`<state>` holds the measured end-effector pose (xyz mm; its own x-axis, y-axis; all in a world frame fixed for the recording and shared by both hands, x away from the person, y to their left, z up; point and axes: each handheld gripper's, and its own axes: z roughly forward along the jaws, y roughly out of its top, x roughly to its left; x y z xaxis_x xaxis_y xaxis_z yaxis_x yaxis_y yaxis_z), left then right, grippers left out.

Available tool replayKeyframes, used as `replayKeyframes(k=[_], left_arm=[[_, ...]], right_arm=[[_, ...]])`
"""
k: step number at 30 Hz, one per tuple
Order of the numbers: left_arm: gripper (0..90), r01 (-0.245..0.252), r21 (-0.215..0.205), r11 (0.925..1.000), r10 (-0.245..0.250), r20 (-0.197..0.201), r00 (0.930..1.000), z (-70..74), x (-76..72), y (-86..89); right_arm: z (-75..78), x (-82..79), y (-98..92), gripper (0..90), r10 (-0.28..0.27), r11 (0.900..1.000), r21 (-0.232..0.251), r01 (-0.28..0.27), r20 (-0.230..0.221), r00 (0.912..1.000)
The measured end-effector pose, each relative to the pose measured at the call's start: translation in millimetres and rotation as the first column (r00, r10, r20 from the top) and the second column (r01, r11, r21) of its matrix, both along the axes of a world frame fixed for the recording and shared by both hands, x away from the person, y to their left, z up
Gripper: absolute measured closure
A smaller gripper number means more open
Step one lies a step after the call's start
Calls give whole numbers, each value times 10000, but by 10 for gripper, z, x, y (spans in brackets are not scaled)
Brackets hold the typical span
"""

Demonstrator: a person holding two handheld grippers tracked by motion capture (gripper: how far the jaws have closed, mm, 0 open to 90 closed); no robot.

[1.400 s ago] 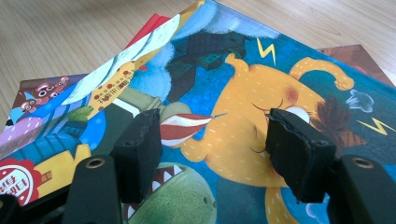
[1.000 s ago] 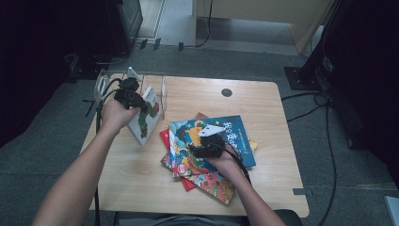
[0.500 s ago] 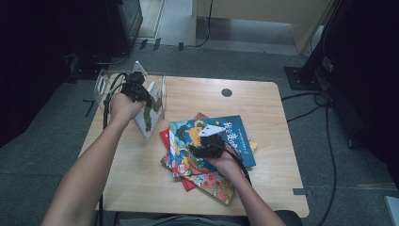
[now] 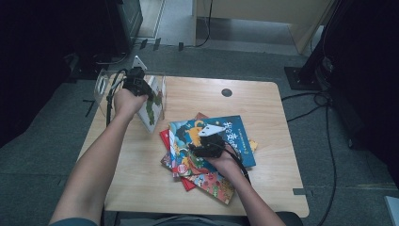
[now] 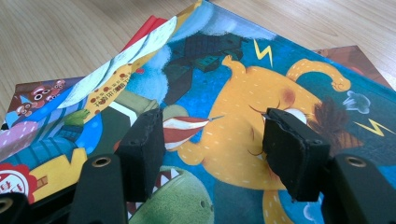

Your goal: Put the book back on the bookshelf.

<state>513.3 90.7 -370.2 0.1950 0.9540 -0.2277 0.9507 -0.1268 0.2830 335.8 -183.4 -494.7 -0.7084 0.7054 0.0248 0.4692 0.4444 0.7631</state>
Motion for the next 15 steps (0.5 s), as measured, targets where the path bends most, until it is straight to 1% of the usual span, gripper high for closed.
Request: replayKeyframes(k=[3,6,8,9,12,15], left_arm=[[780,-105,-157,9998,104,-46,9999,-8,41,7],[780,-182,-175,9997,182,-16,9998,-17,61,-1],[780,-206,-67,9998,207,57,9998,-30,90,-17],[780,-213,-20,9998,213,30,9998,-33,99,-30],[780,-238,-45,9997,238,61,9997,-38,118,-41],[779,-251,17,9997,251,-20,9997,-65,158,-60]], right_arm=[[0,1,0,392,1,10000,11,-1,-2,10000],[0,2,-1,393,-3,10000,17,3,-3,10000],[0,1,-1,393,-11,10000,12,11,-1,10000],[0,1,0,393,-12,10000,11,12,-1,10000],[-1,2,0,393,-6,10000,17,6,2,10000],[-1,2,0,393,-7,10000,19,7,0,10000]])
